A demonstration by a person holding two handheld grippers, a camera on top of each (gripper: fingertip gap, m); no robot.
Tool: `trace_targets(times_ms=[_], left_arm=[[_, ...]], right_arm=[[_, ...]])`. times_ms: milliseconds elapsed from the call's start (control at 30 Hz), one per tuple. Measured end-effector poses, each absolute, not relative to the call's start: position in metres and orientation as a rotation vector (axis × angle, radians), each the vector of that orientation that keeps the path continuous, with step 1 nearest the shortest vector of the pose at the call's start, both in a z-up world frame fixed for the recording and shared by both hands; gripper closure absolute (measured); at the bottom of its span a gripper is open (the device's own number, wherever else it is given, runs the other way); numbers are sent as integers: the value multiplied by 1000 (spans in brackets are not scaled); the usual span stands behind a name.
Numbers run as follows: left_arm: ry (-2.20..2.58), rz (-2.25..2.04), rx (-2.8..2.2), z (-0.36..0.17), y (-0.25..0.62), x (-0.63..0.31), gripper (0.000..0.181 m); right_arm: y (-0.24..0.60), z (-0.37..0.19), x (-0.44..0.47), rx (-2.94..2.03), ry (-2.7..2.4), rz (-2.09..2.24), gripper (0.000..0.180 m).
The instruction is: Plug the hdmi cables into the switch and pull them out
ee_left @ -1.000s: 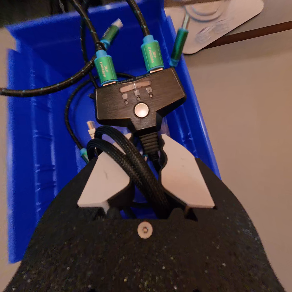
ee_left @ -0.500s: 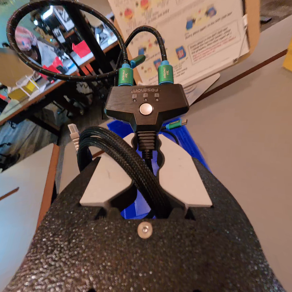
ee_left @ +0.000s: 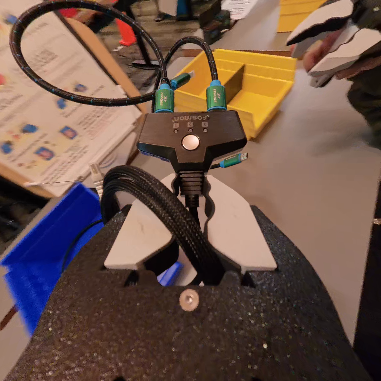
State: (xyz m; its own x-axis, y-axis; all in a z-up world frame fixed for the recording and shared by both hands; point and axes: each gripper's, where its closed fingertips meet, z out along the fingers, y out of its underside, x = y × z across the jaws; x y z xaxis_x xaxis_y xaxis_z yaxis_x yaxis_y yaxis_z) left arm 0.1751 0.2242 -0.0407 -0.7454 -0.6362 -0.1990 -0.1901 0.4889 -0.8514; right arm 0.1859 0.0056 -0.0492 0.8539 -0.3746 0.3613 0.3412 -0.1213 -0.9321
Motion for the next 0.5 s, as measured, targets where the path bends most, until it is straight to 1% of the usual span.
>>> trace_targets(times_ms=[133,233,300,400,500], left_arm=[[2386,-1266,-599,-69,194,160,159],[2484,-1217,-523,-86,182,150,159],[2522,-1133,-430,-96,180,146,159],[2566,-1041,-327,-109,181,139,159],[2595,-964,-217,-121,181,131,159]], right_arm=[[41,-49,155,-1575,-252,-845,131],[68,-76,142,-1664,-447,-952,130],[78,-89,130,-1728,-505,-866,127],[82,-88,116,-1769,-397,-616,128],[79,-100,112,-1881,-347,-464,133]])
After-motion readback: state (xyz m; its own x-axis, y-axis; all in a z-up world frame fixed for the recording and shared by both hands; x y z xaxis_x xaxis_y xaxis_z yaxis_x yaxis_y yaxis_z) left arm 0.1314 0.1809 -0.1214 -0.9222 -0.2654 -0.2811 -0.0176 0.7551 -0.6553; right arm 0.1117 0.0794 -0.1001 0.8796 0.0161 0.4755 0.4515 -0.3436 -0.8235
